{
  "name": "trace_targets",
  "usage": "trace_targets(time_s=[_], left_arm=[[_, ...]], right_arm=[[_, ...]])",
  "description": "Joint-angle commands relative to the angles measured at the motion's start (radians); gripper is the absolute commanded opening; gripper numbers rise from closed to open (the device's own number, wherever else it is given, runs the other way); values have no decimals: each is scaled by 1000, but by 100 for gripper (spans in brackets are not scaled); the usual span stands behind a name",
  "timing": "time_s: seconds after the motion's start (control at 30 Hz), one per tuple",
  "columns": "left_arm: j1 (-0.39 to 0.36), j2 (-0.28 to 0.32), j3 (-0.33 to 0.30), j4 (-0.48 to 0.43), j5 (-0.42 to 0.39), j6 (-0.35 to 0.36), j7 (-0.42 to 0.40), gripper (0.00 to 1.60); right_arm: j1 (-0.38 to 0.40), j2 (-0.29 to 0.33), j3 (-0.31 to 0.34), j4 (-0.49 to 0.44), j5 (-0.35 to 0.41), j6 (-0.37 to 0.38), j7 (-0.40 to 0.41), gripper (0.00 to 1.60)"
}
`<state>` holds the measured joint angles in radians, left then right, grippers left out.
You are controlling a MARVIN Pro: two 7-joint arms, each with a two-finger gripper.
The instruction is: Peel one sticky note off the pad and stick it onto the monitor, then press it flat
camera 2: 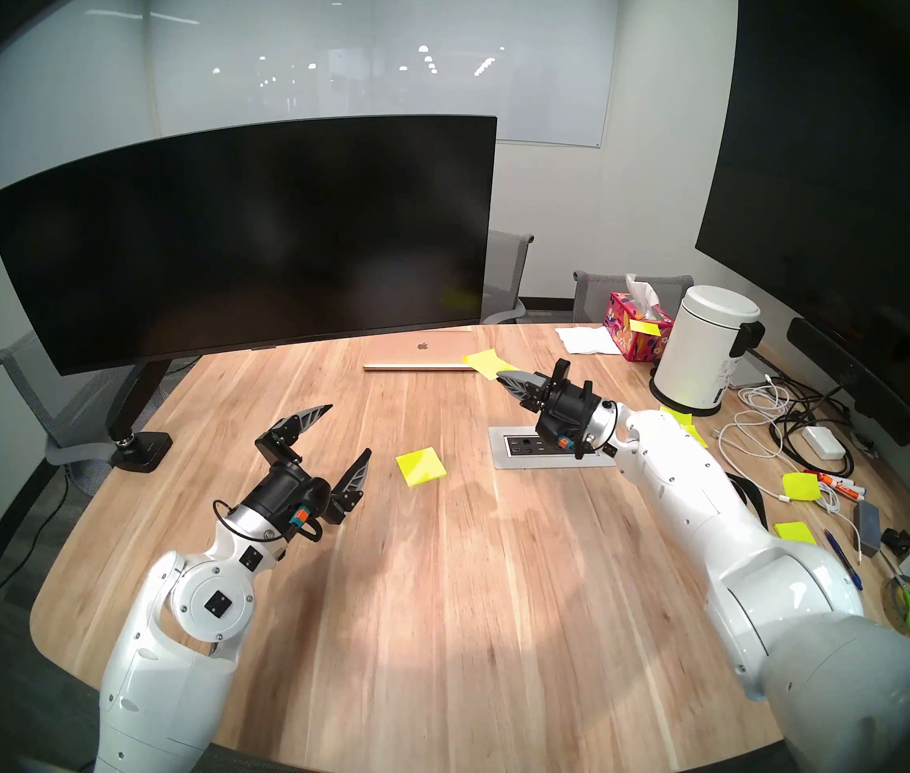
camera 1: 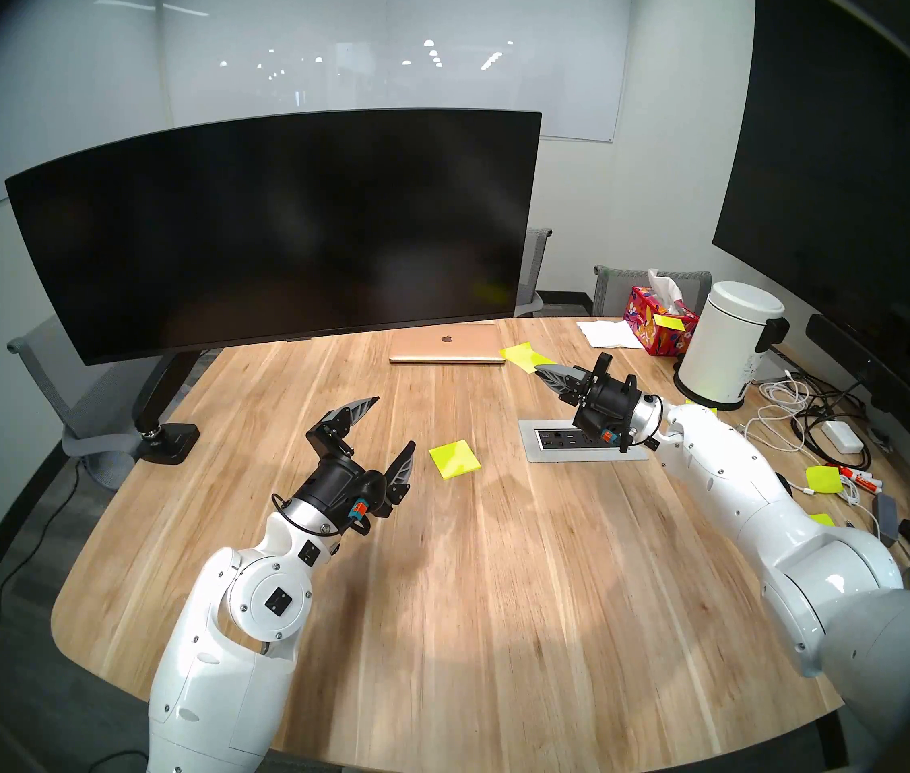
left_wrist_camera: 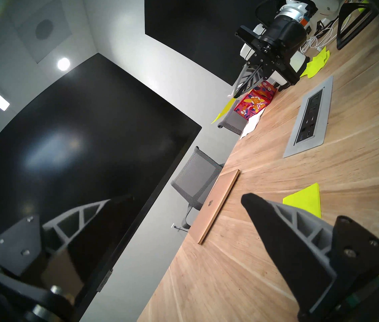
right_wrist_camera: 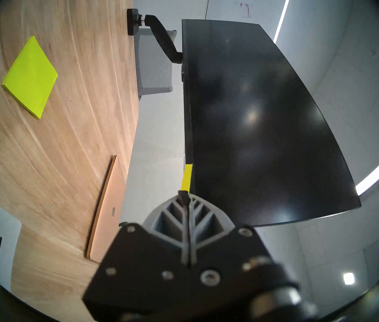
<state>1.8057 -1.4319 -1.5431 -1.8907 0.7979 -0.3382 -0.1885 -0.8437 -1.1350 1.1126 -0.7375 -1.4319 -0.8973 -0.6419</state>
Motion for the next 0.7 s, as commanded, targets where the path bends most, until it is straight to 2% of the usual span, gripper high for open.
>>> trace_targets(time_s=[0.0,0.17,0.33,0.67], left_arm=[[-3,-3,-3,-28,-4,-5,9,160],[-3,-3,-3,-28,-4,-5,9,160],[-4,-3,-3,-28,-5,-6,9,160],[-4,-3,-3,-27,-6,-6,9,160]], right_arm=[[-18,23,29,-24,-1,49,-87,0],[-31,33,36,-20,-23,69,-133,0],[-48,41,34,-41,-68,148,-187,0],[-73,8,34,-92,-121,266,-222,0]])
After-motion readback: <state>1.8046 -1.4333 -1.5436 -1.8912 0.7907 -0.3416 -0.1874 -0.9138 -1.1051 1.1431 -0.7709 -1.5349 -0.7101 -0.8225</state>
